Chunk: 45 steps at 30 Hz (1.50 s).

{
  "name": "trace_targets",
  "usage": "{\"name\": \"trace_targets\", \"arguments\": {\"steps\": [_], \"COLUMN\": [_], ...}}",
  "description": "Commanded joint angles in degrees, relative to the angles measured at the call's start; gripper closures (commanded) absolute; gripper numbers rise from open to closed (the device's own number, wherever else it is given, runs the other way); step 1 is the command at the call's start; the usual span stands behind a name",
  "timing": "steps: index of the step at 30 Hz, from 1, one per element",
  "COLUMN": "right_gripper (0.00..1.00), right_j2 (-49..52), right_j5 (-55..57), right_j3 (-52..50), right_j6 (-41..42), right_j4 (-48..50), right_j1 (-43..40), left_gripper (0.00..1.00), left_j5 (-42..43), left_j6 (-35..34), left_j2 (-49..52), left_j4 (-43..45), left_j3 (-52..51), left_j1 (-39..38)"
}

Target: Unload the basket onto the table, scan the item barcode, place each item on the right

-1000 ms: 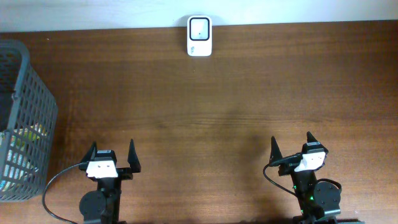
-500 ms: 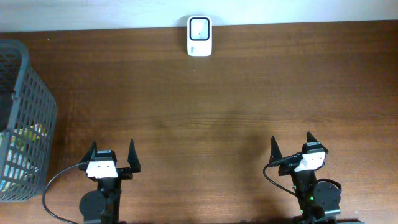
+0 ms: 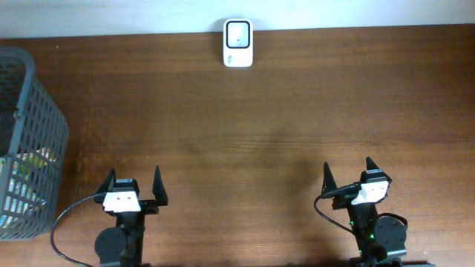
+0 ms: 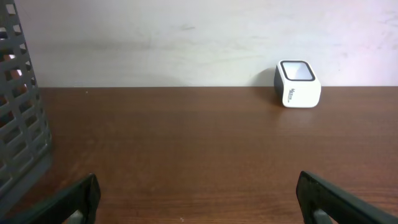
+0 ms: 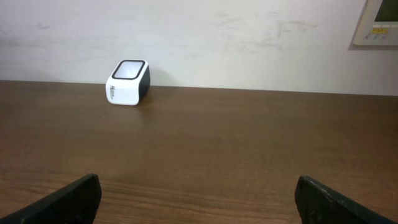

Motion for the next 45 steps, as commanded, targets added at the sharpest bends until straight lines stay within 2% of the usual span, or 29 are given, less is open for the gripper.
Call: {"name": "trace_targets", "arguments": {"steps": [1, 5, 10, 19, 23, 29, 31, 36, 37, 39, 41, 45], "right_gripper": [0.01, 0.01, 0.02, 0.01, 0.01, 0.01, 0.01, 0.01, 0.01, 0.01, 0.01, 0.01], "right_j2": [-0.39, -0.39, -0.39, -0.39, -0.39, -0.39, -0.39, -0.39, -0.39, -0.39, -0.39, -0.39], "right_j5": [-0.33, -0.33, -0.33, -0.35, -0.33, -0.33, -0.33, -0.33, -0.33, -0.33, -0.33, -0.33], "right_j3": [-0.42, -0.42, -0.42, -0.42, -0.42, -0.42, -0.42, -0.42, -0.42, -0.42, -0.42, -0.42], "right_j6": [0.02, 0.02, 0.02, 0.02, 0.02, 0.02, 0.02, 0.02, 0.02, 0.02, 0.02, 0.02], "right_j4": [-0.15, -0.15, -0.15, -0.15, -0.15, -0.15, -0.15, -0.15, -0.15, -0.15, -0.15, -0.15], "right_j1": [0.31, 0.31, 0.31, 0.31, 0.31, 0.31, 0.31, 0.31, 0.31, 0.31, 0.31, 0.31], "left_gripper": [0.01, 0.01, 0.01, 0.01, 0.01, 0.01, 0.01, 0.01, 0.01, 0.01, 0.01, 0.01], "left_j5": [0.76, 2.19, 3.13, 4.74, 4.74, 4.79, 5.03, 5.57, 5.55, 3.43, -3.48, -4.31], "left_j6": [0.46, 0.42, -0.87, -0.87, -0.87, -0.85, -0.85, -0.35, 3.65, 3.41, -7.41, -16.87], "left_j2": [-0.48, -0.48, 3.43, 36.28, 51.67, 76.5, 81.64, 86.82, 87.17, 87.23, 87.03, 87.03], "left_j4": [0.92, 3.13, 3.23, 1.22, -12.87, -47.04, -53.79, -56.13, -56.06, -55.01, -54.8, -56.46], "left_j3": [-0.15, 0.13, 6.86, 36.96, 57.83, 98.51, 107.08, 110.14, 110.14, 110.16, 110.27, 110.09], "left_j1": [-0.22, -0.22, -0.22, -0.22, -0.22, -0.2, -0.22, -0.2, 0.11, 1.75, 6.47, 20.39]}}
